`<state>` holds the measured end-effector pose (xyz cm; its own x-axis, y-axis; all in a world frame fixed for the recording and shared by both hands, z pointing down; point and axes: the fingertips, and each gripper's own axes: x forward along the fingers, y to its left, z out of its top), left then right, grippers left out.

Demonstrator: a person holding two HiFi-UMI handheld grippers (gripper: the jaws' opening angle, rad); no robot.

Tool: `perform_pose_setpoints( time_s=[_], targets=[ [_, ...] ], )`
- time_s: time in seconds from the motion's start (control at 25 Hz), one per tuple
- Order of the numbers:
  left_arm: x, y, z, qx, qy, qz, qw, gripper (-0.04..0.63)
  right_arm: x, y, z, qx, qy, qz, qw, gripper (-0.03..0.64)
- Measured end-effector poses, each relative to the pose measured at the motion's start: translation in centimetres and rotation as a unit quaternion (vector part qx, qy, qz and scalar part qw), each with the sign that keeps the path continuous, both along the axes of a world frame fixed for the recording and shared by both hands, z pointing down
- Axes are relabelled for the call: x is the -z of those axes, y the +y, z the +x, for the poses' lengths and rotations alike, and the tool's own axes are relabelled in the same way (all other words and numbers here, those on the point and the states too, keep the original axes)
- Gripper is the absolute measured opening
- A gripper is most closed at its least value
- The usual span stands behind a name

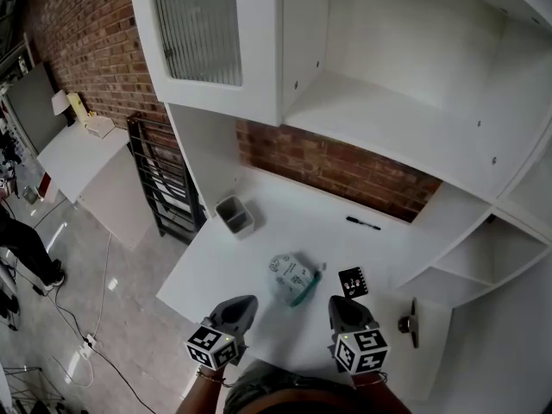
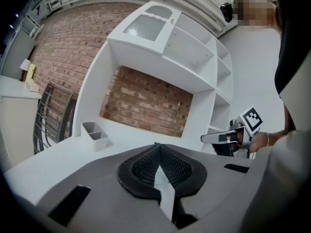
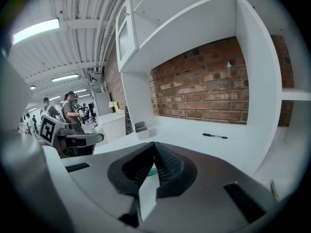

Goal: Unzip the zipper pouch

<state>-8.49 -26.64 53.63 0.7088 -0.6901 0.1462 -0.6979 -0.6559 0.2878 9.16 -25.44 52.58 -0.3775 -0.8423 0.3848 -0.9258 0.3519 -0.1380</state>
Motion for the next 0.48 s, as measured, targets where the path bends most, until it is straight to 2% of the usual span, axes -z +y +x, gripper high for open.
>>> perform_pose_setpoints(
  time_s=[0.2, 0.32, 0.48],
  targets=[
    [-0.17, 0.44, 0.26, -0.022, -0.010, 0.002, 0.9997, 0.003, 0.02, 0.03, -0.16, 0.000, 0.002, -0.001, 1.000, 0.002],
    [-0.40, 0.56, 0.33, -0.027, -0.027, 0.005, 0.9993, 0.003, 0.14, 0.02, -0.26, 0.000, 0.004, 0.002, 1.000, 0.002],
    [-0.68, 0.77, 0.39, -0.029, -0.031, 0.004, 0.9991, 0.003, 0.24, 0.20, -0.50, 0.001, 0.004, 0.006, 1.000, 0.002]
  ],
)
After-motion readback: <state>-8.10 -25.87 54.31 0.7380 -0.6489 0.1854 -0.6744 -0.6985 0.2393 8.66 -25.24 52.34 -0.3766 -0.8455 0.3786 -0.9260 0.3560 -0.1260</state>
